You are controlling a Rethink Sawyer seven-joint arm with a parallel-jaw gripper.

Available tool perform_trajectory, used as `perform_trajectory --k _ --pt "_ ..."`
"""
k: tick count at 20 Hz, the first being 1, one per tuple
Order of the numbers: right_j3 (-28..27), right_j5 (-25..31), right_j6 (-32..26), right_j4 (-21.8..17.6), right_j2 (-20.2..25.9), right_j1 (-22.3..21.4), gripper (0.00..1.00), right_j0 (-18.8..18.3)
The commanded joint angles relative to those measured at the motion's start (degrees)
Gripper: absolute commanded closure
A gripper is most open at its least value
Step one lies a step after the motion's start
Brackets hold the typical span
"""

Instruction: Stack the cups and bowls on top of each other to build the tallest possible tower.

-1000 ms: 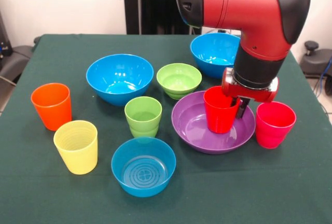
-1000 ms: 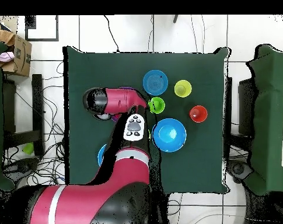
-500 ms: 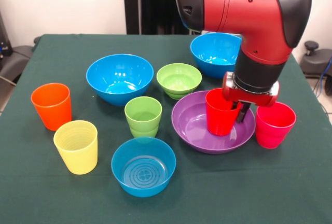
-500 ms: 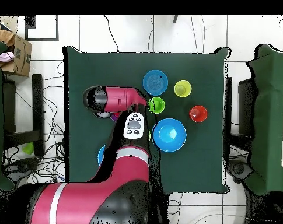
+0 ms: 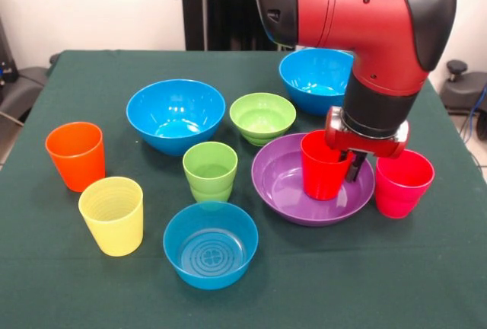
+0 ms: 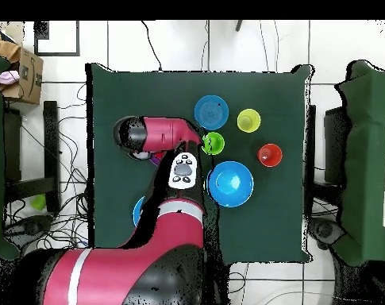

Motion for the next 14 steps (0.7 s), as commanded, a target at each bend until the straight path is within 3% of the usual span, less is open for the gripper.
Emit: perform_trajectory --k 1,14 --pt "-2.08 1.88 1.54 -2.36 3.13 2.32 1.0 -1.29" --pt "-3.09 1.64 0.28 -3.23 2.88 3.1 1.0 -1.87"
